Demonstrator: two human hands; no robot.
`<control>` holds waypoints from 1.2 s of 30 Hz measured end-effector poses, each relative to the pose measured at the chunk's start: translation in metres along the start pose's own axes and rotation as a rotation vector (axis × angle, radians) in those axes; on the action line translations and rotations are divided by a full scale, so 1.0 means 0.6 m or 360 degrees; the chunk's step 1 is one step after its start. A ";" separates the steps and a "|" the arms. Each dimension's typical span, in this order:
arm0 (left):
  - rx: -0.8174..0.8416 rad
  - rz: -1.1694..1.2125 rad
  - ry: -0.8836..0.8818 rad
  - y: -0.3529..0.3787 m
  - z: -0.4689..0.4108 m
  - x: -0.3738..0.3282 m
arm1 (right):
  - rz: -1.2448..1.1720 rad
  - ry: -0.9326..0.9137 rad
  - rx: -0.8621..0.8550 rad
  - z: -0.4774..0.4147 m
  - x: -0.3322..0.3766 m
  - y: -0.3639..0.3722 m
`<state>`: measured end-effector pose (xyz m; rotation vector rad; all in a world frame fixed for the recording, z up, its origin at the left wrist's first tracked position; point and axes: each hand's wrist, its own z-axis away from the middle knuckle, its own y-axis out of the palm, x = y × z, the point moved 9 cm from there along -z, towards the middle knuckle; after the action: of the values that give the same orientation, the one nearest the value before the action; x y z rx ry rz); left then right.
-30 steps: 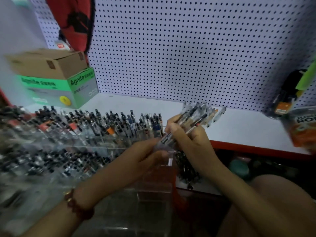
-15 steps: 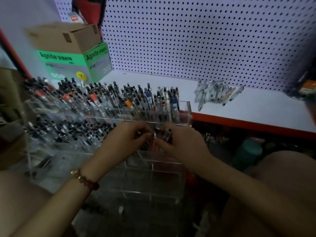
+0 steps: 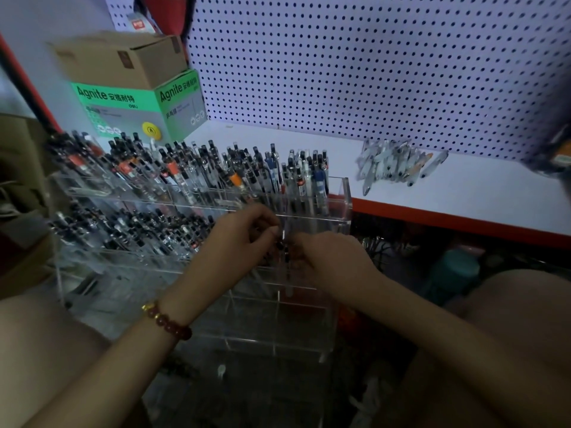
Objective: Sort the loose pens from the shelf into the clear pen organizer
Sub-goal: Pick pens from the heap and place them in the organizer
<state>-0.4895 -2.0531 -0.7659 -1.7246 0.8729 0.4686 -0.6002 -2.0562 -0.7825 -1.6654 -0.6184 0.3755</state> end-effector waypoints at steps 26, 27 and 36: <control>-0.0018 -0.0007 0.0523 0.044 -0.190 -0.236 | -0.0647 0.1361 -0.0023 -0.030 -0.504 -0.051; -0.0003 -0.0010 0.0511 0.051 -0.195 -0.236 | -0.0611 0.1359 0.0030 -0.036 -0.510 -0.045; 0.0060 -0.0016 0.0417 0.083 -0.202 -0.215 | -0.0552 0.1423 0.0351 -0.055 -0.514 -0.052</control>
<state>-0.6247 -2.1320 -0.6694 -1.7795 1.0513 0.2202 -0.8350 -2.2615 -0.7750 -1.2995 -0.1644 -0.5241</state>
